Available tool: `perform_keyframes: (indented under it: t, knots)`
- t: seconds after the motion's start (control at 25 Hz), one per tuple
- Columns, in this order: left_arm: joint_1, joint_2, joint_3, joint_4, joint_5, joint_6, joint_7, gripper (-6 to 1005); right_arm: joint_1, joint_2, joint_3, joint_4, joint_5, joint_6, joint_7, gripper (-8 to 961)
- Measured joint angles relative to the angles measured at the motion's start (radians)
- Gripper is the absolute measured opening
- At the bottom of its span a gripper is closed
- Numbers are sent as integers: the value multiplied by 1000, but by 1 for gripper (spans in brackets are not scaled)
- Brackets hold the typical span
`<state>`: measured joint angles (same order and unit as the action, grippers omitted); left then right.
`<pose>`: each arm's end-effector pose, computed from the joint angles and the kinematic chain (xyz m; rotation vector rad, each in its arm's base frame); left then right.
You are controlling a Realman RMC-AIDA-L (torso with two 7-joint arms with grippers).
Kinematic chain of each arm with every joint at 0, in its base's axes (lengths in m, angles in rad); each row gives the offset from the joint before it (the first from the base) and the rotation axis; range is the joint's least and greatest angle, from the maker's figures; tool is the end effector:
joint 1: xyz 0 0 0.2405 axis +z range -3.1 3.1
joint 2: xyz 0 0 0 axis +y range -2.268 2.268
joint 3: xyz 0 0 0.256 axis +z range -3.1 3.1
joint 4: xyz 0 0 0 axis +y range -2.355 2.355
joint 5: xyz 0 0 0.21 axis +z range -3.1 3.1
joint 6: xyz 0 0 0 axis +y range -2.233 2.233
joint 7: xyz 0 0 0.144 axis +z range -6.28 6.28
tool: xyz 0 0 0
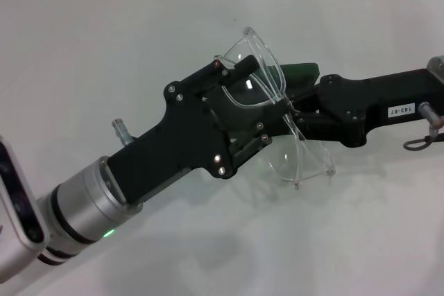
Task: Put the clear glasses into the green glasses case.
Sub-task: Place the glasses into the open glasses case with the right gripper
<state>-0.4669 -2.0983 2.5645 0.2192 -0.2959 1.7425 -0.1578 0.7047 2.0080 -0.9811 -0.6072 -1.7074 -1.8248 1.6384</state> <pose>-0.2014 0.2459 -0.0702 -2.1793 0.1778 -1.3969 0.1659 0.3331 0.0052 2.7402 -0.5274 -0.8954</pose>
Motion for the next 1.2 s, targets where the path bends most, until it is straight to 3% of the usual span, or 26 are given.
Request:
perform_keyframes:
  t: [0.36, 0.56, 0.72, 0.88, 1.2]
  knots:
    - [32, 5, -14, -11, -7, 104, 7, 533, -17, -8, 1, -30, -1, 121, -51, 159]
    - [114, 11, -146, -20, -9, 153, 9, 532, 13, -2, -66, -196, -142, 166, -52, 162]
    - [175, 18, -255, -56, -9, 180, -17, 532, 90, 6, -201, -335, -332, 211, 76, 164]
    - [212, 11, -337, -91, -10, 185, -52, 533, 186, 13, -369, -377, -472, 296, 201, 166]
    - [230, 9, -349, -110, -9, 182, -62, 532, 231, 20, -730, -437, -698, 553, 422, 170]
